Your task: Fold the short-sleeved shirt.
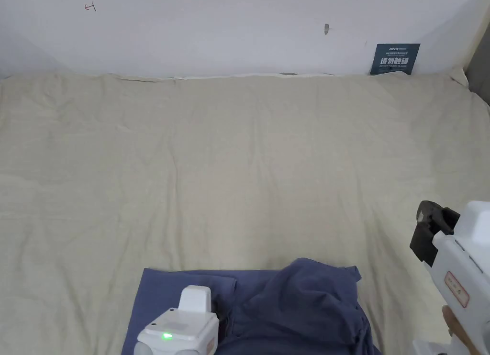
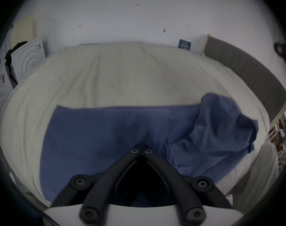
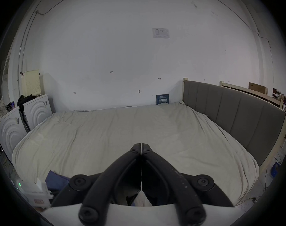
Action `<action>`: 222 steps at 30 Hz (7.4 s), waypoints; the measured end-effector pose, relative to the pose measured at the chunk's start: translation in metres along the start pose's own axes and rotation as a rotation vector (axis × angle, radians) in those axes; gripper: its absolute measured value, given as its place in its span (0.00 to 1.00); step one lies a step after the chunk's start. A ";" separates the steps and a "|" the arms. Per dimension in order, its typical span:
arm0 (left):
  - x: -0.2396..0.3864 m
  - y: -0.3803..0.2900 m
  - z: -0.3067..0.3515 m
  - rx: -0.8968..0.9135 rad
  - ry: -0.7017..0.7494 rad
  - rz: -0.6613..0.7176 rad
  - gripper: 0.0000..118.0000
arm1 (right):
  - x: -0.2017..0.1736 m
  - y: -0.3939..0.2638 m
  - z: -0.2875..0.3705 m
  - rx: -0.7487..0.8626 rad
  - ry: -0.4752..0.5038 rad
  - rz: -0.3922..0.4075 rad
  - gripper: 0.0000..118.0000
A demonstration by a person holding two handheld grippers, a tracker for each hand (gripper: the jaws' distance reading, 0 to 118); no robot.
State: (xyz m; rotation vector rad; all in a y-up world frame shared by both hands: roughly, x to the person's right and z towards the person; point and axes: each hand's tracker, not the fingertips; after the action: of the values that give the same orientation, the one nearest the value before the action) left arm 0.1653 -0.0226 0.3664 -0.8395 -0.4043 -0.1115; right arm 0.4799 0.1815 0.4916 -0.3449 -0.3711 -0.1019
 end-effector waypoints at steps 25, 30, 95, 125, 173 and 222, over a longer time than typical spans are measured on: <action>-0.204 0.036 0.037 -0.108 -0.336 0.550 1.00 | -0.025 0.005 -0.010 -0.020 0.044 0.027 0.02; -0.223 0.027 0.015 -0.161 -0.370 0.564 0.93 | -0.030 0.004 -0.013 -0.033 0.044 0.028 0.02; 0.093 0.084 0.029 -0.115 -0.383 0.064 0.99 | 0.028 0.005 0.021 0.010 -0.003 -0.036 0.02; 0.138 0.023 -0.004 0.045 -0.160 -0.163 0.00 | 0.030 0.002 0.018 -0.014 0.012 -0.013 0.02; -0.093 0.133 0.196 0.732 0.250 0.003 0.00 | -0.072 0.026 0.024 0.156 0.100 0.107 0.02; -0.067 0.047 -0.016 -0.229 -0.313 0.263 0.29 | -0.122 -0.216 -0.074 -0.301 0.180 0.190 0.02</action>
State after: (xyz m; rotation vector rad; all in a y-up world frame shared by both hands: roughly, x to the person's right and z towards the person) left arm 0.1205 -0.0069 0.2975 -1.1338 -0.5770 0.2246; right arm 0.3568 -0.0425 0.4484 -0.6612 -0.1419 -0.0014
